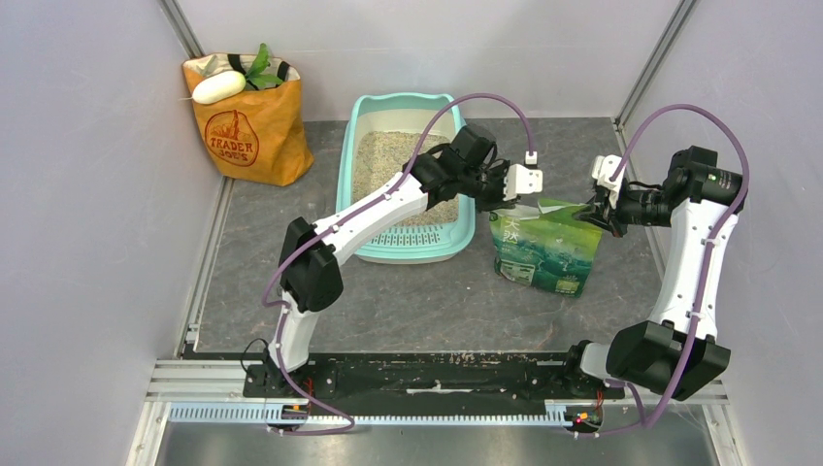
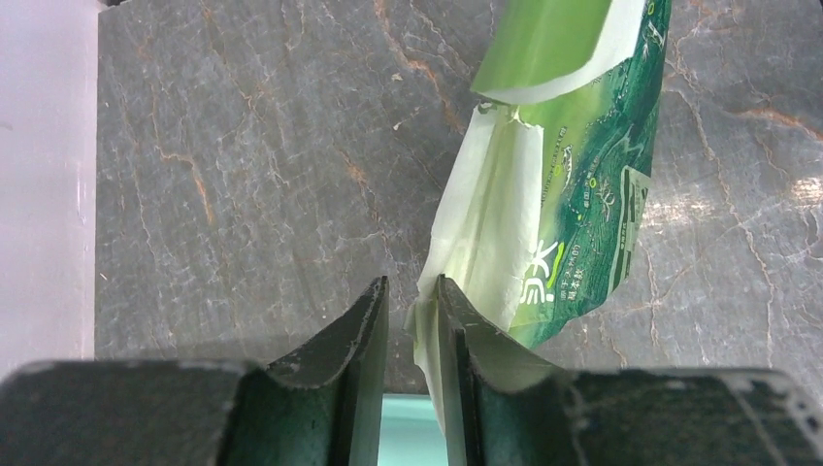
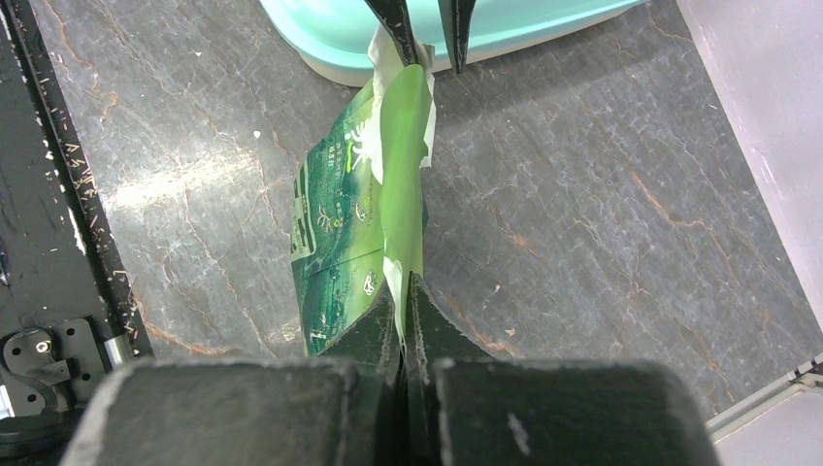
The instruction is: Fill the litter box with clean litter
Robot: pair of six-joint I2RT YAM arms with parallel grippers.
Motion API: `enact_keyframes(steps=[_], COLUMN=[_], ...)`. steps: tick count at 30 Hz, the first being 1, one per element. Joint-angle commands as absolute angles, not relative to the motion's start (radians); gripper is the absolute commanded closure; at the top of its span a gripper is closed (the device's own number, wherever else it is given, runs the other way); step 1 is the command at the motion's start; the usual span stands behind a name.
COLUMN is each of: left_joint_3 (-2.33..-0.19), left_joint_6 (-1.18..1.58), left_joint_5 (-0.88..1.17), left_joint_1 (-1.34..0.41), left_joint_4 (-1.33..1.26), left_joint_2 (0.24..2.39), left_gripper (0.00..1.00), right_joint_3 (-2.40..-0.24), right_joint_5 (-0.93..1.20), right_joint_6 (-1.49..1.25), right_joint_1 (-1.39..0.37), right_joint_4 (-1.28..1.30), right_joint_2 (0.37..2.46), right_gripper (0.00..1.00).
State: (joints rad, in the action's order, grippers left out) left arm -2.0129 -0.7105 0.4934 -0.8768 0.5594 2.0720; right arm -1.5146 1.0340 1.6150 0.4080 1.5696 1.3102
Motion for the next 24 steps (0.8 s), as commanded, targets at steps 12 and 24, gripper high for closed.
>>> enact_keyframes(steps=[12,24], left_joint_3=[-2.020,-2.123], left_joint_6=[-0.853,-0.810], left_joint_5=[0.621,0.520], left_joint_1=[-0.879,-0.877], left_joint_4=[0.598,0.574], left_joint_2=[2.111,2.212], left_gripper=[0.53,0.54], right_joint_3=[-1.556,-1.537], right_joint_5=[1.120,1.126], right_joint_6=[1.649,1.669], right_joint_1=[0.407,0.407], right_joint_4=[1.739,1.739], right_joint_2=[1.307,1.299], right_gripper=[1.00,1.00])
